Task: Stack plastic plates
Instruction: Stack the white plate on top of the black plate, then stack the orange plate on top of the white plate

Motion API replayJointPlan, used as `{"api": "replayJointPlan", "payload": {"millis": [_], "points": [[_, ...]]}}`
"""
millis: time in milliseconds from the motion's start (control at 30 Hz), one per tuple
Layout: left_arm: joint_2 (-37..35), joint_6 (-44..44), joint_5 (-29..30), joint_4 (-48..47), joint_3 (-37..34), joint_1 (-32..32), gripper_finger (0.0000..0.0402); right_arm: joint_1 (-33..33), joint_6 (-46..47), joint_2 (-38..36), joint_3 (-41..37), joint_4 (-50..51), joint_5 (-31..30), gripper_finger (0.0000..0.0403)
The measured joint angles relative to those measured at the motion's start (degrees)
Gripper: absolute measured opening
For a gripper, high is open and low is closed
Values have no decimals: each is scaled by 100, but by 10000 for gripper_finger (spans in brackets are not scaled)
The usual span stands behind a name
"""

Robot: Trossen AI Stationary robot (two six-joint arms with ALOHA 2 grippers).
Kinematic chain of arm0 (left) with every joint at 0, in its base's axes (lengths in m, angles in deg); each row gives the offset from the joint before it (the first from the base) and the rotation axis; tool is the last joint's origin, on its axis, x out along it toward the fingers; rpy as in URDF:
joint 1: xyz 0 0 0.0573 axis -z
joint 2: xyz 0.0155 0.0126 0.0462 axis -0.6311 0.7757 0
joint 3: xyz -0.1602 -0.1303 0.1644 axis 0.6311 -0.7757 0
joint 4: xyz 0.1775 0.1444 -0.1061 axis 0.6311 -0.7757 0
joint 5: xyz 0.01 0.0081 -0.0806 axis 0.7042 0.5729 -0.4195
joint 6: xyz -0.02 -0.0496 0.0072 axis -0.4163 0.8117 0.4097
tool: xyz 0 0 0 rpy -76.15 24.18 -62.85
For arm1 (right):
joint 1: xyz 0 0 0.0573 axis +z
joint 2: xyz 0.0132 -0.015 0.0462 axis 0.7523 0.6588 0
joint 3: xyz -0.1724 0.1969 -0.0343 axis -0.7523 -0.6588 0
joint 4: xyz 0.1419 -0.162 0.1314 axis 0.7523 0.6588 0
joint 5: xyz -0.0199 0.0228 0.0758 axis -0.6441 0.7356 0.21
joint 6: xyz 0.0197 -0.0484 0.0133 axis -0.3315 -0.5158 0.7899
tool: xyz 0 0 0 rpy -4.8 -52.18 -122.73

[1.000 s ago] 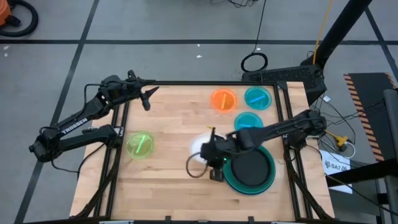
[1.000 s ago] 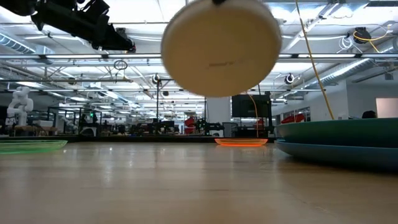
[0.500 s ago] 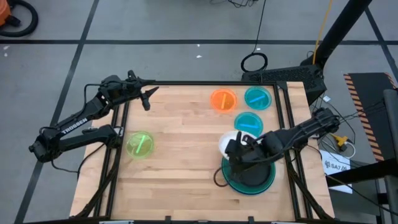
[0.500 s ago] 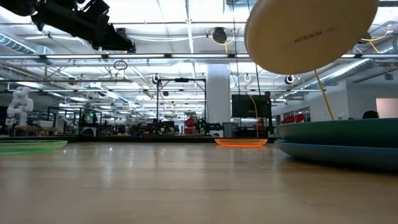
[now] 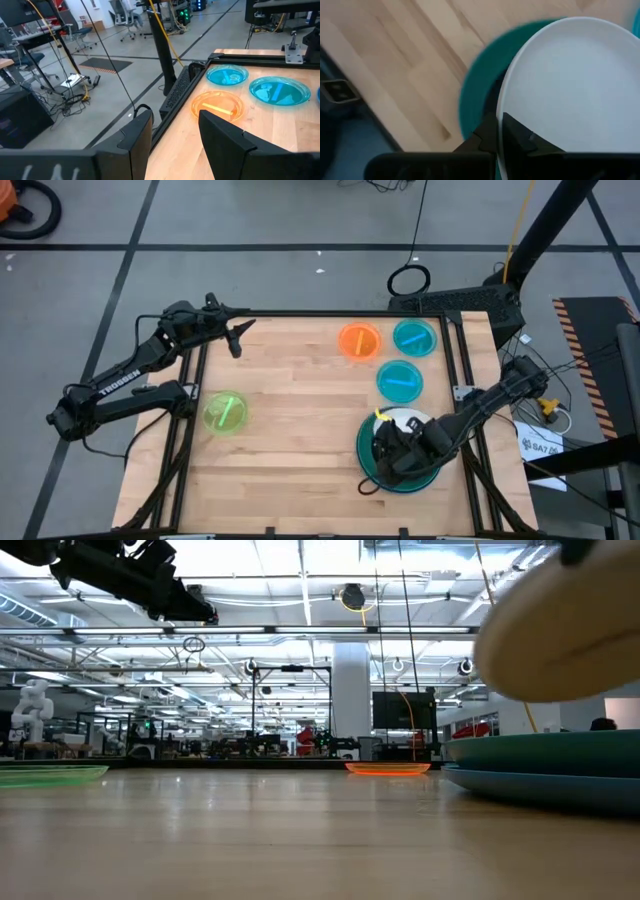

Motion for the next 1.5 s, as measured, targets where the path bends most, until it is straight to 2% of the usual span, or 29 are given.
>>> {"api": "replayJointPlan", "payload": {"millis": [167, 533, 1300, 1500], "points": [[2, -2, 0, 1, 0, 0, 170, 147, 309, 0, -463, -277, -10, 5], [2, -4, 0, 2, 0, 0, 170, 184, 352, 0, -1089, -944, -23, 5], [2, -42, 2, 4, 0, 0, 170, 148, 481, 0, -1132, -1006, -26, 62], [1, -30, 2, 4, 0, 0, 170, -56, 214, 2, -1132, -1383, -449, 65]]}}
